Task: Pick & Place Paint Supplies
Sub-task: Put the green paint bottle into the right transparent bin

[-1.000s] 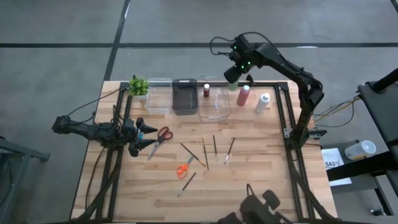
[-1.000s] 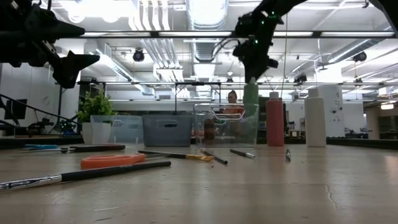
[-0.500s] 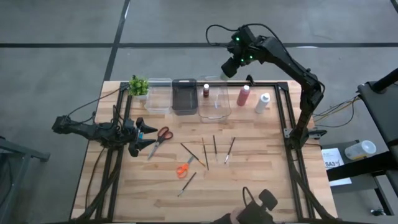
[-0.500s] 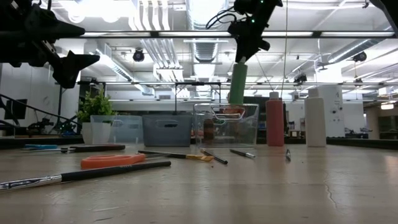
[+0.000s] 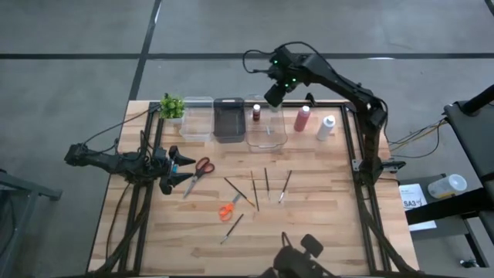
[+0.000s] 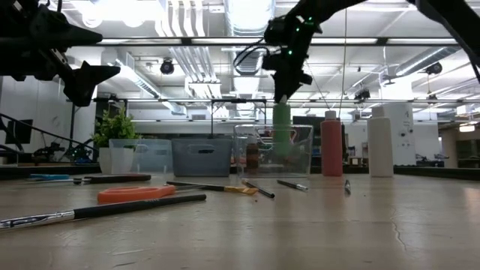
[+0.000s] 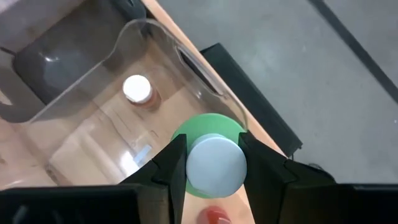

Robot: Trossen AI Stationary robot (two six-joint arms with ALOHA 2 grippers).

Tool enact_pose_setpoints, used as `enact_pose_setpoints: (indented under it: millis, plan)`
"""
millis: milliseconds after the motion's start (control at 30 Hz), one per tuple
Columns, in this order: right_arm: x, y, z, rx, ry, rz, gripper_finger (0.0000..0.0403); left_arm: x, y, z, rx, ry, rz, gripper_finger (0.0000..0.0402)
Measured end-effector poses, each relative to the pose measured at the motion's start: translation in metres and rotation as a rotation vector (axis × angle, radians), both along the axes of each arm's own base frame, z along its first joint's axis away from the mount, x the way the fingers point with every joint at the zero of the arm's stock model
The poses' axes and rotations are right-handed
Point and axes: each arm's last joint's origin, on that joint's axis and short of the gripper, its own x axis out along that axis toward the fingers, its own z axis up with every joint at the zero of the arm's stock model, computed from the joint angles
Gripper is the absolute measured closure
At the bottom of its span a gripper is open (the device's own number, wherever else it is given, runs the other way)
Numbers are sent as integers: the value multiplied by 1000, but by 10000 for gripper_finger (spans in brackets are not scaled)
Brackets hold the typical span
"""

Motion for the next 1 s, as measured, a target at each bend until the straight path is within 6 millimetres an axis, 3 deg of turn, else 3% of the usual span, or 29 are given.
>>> enact_pose_setpoints:
  millis: [333,533,767,1000]
  plan:
    - [16,-9,-27,17,34,20,288,0,0,0,0,0,0,99]
    - [20,-12,-39,29,49,21,266,0,0,0,0,0,0,99]
    - [23,-14,-44,42,46,25,285,0,0,0,0,0,0,99]
    - [23,-14,-44,54,36,6,202,0,0,0,0,0,0,99]
